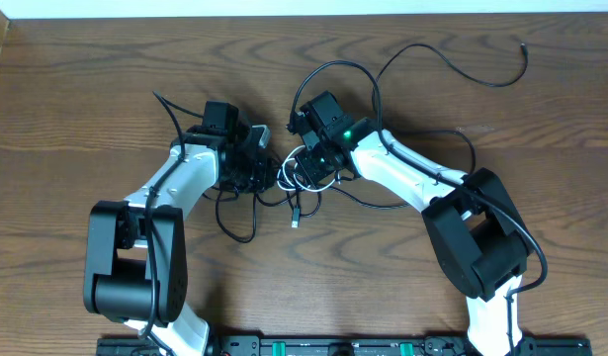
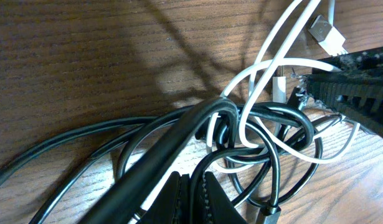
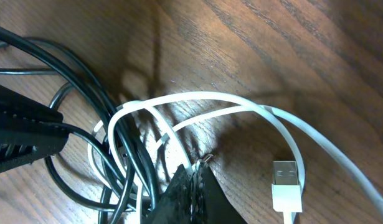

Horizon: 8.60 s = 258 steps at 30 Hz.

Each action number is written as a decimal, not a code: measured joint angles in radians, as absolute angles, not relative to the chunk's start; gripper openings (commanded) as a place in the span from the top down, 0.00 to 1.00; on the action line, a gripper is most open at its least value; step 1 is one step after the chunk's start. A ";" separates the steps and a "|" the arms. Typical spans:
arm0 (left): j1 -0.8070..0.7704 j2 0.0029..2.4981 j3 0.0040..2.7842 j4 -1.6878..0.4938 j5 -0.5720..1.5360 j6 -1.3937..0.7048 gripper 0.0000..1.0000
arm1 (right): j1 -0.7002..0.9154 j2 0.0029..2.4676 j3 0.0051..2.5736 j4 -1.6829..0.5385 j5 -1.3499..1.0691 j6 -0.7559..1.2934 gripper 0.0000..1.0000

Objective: Untangle cables

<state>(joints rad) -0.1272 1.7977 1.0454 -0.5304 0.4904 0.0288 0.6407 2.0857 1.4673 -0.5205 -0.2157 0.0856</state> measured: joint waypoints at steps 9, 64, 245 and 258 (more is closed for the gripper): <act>-0.127 1.798 1.045 -0.531 0.490 0.029 0.93 | 0.641 1.932 1.479 -0.550 -0.127 0.064 0.99; -0.130 1.798 1.045 -0.528 0.440 -0.031 0.92 | 0.661 1.853 1.497 -0.523 0.459 0.047 0.99; -0.124 1.605 1.103 -0.476 0.347 -0.022 0.93 | 0.607 2.012 1.513 -0.413 -0.500 0.147 0.24; -0.124 1.267 1.102 -0.495 0.469 -0.168 0.93 | 0.604 2.013 1.513 -0.281 -0.440 -0.001 0.24</act>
